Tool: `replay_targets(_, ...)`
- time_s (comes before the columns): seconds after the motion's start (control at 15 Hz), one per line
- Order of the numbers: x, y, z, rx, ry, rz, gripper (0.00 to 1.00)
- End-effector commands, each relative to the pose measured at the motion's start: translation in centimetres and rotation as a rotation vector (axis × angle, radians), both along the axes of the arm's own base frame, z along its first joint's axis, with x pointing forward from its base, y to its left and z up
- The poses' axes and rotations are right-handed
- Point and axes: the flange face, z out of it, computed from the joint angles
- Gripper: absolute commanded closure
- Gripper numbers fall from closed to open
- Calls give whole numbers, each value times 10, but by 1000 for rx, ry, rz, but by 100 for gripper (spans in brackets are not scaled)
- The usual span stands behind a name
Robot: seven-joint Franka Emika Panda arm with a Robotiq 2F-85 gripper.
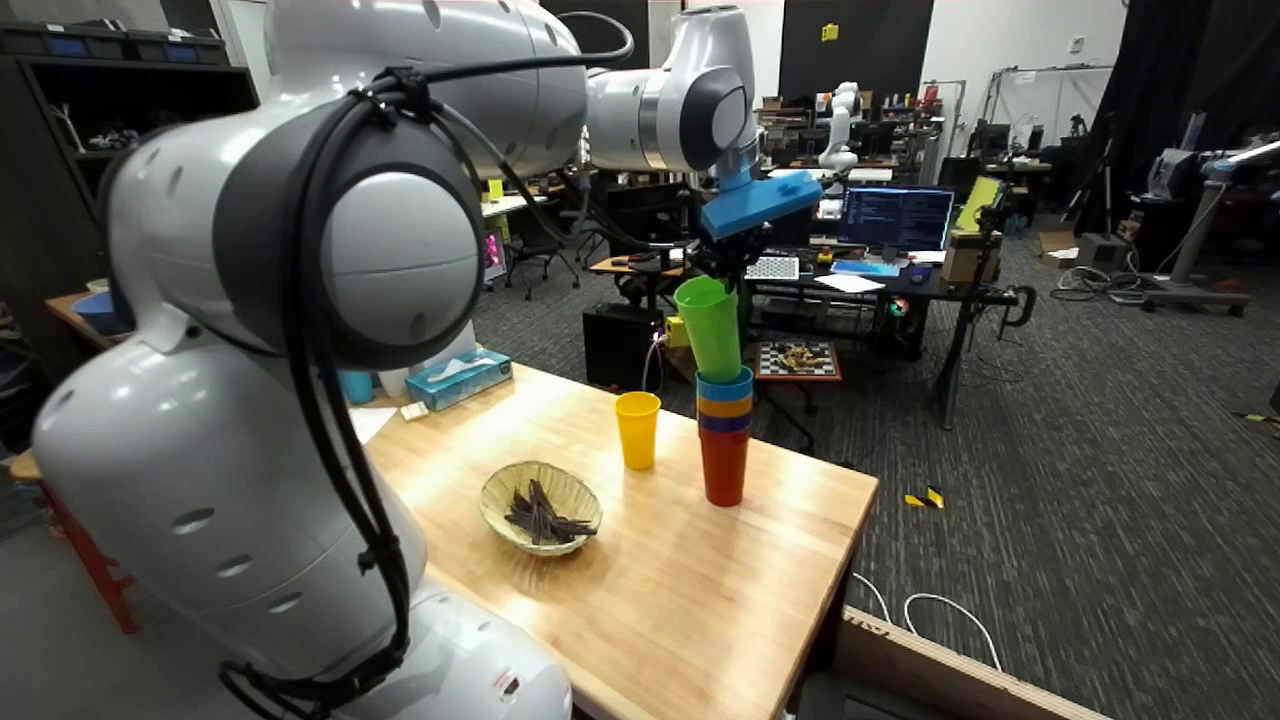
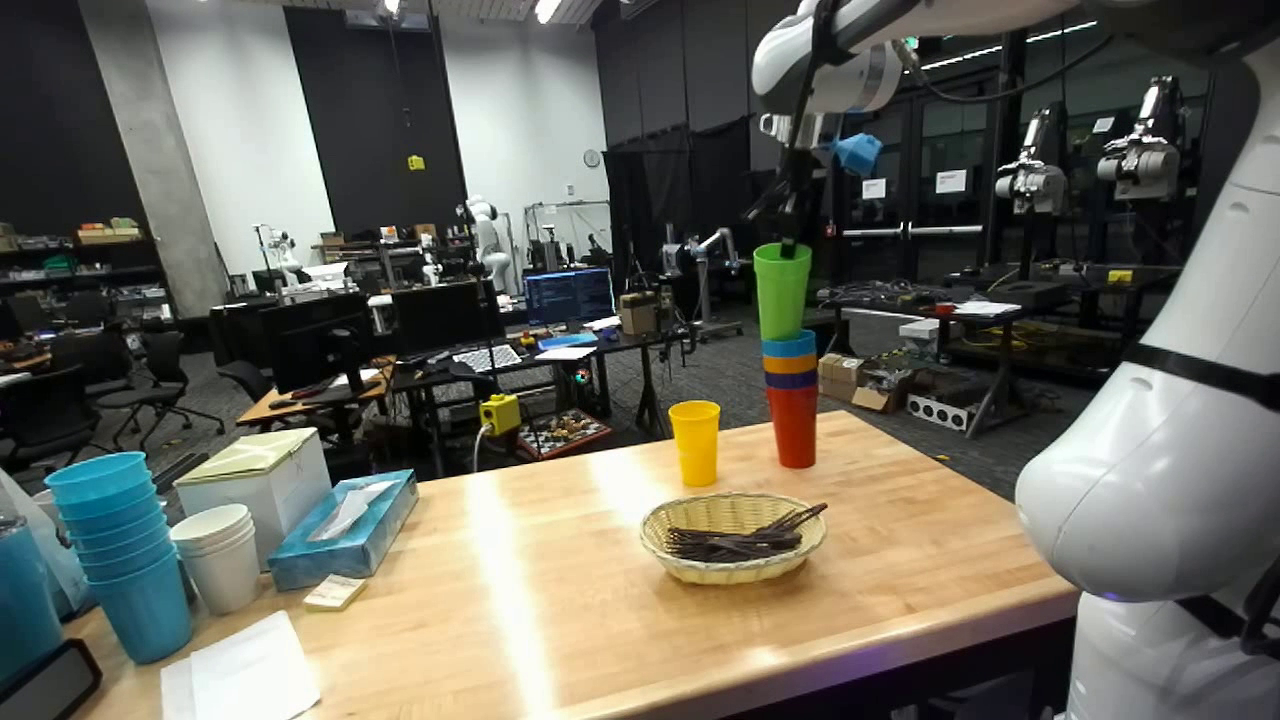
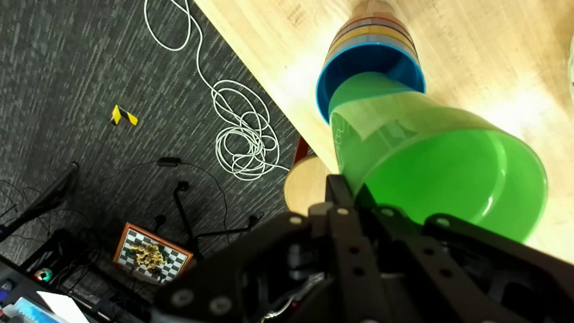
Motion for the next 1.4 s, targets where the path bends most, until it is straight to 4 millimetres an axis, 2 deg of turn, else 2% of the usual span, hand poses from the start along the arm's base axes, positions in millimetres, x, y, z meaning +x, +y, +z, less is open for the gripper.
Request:
replay_targets(0.0, 6, 6, 1, 24, 11, 5, 99)
replay_targets(0.4, 7, 12, -3, 11, 35, -8, 99)
replay_targets(0.47, 6, 13, -2, 6, 39, -15, 71)
replay_targets(0.53, 5, 14, -1, 1, 40, -22, 70)
replay_targets(0.6, 4, 15, 0, 0, 39, -26, 65)
replay_targets(0.67, 0, 7, 1, -1, 38, -27, 60)
replay_targets(1.0, -3, 0, 6, -18, 32, -23, 26)
replay_targets(1.2, -2, 8, 8, -20, 24, 14, 6)
replay_targets(1.33, 0, 18, 10, -22, 17, 51, 0)
